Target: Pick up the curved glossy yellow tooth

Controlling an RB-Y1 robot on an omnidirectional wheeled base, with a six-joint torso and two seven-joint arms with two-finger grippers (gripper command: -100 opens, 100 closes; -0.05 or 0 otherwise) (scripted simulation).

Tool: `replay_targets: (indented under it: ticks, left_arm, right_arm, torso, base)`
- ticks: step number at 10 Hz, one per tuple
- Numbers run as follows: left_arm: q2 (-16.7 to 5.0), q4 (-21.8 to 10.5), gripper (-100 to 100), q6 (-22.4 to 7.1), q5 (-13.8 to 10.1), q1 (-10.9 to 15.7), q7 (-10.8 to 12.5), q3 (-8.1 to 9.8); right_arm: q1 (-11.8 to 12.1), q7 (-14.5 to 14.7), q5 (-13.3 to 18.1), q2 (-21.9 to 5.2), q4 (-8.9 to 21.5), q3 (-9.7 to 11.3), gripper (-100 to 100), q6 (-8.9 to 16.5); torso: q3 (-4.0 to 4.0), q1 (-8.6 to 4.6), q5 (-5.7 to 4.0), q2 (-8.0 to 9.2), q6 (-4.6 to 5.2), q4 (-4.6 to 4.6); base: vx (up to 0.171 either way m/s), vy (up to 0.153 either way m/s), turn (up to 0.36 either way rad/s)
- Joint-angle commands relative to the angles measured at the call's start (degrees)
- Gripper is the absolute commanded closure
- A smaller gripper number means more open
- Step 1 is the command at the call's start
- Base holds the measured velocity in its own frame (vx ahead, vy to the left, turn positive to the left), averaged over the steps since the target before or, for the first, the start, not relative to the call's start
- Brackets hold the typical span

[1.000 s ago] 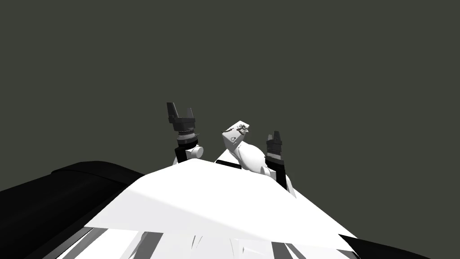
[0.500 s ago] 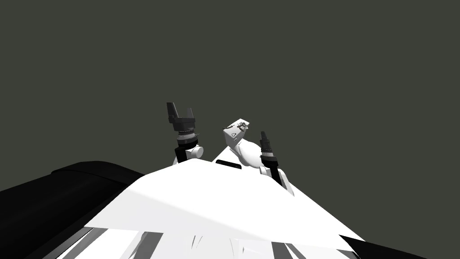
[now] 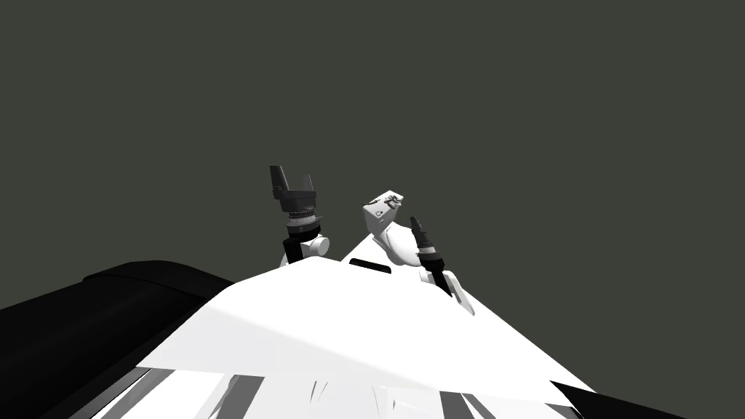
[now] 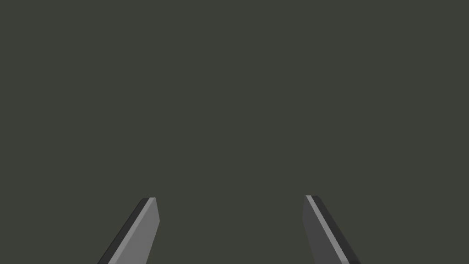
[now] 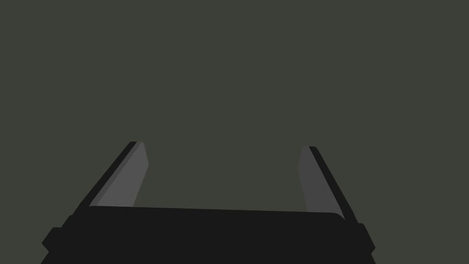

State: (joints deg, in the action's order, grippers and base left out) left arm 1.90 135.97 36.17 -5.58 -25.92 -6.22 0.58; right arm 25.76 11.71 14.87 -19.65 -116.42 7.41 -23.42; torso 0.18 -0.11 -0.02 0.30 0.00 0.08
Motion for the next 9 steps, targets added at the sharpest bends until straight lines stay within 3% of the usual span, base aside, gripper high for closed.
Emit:
replay_targets:
  ticks: [1, 2, 3, 4, 5, 6, 7, 8, 9]
  left_arm:
    - [0.0, 0.0, 0, 0.0, 0.0, 0.0, 0.0, 0.0]
    - [0.0, 0.0, 0, 0.0, 0.0, 0.0, 0.0, 0.0]
    - [0.0, 0.0, 0, 0.0, 0.0, 0.0, 0.0, 0.0]
    - [0.0, 0.0, 0, 0.0, 0.0, 0.0, 0.0, 0.0]
    - [0.0, 0.0, 0, 0.0, 0.0, 0.0, 0.0, 0.0]
    - [0.0, 0.0, 0, 0.0, 0.0, 0.0, 0.0, 0.0]
    - [0.0, 0.0, 0, 0.0, 0.0, 0.0, 0.0, 0.0]
    - [0.0, 0.0, 0, 0.0, 0.0, 0.0, 0.0, 0.0]
    - [0.0, 0.0, 0, 0.0, 0.0, 0.0, 0.0, 0.0]
  right_arm:
    - [-1.5, 0.5, 2.9, -2.8, 2.3, 1.6, -100, 0.2]
    - [-1.5, 0.5, 3.9, -2.8, 2.3, 1.6, -100, 0.2]
    - [-2.8, 1.0, 5.9, -5.3, 4.5, 3.1, -100, 0.0]
    - [-2.8, 1.0, 7.3, -5.3, 4.7, 3.1, -100, 0.0]
    - [-4.1, 1.5, 9.0, -7.7, 6.9, 4.5, -100, -0.2]
    - [-4.1, 1.5, 10.6, -7.7, 7.2, 4.5, -100, -0.2]
    - [-5.5, 2.0, 12.3, -10.3, 9.4, 6.0, -100, -0.5]
    - [-5.5, 2.0, 14.0, -10.3, 9.9, 6.0, -100, -0.5]
    - [-7.0, 2.4, 15.8, -12.8, 11.4, 7.5, -100, -0.8]
  torso:
    - [0.0, 0.0, 0.0, 0.0, 0.0, 0.0]
    - [0.05, 0.01, 0.0, 0.09, -0.01, 0.01]
    - [0.07, 0.04, 0.0, 0.12, 0.0, 0.03]
    - [0.06, 0.1, 0.02, 0.11, -0.01, 0.02]
    - [0.05, 0.09, 0.02, 0.08, 0.01, 0.02]
    - [0.08, 0.05, 0.01, 0.15, -0.01, 0.03]
    - [0.03, 0.01, 0.0, 0.05, 0.01, 0.02]
    - [0.01, 0.01, 0.0, 0.01, -0.01, 0.0]
    - [0.0, 0.04, 0.01, 0.0, 0.01, 0.0]
  base:
    - [-0.113, -0.017, 0.084]
    - [-0.121, -0.01, 0.047]
    - [-0.11, 0.012, 0.08]
    - [-0.1, 0.005, 0.036]
    - [-0.127, -0.005, 0.079]
    - [-0.089, -0.019, 0.047]
    - [-0.081, -0.014, 0.109]
    - [-0.08, -0.007, 0.056]
    - [-0.099, 0.005, 0.097]
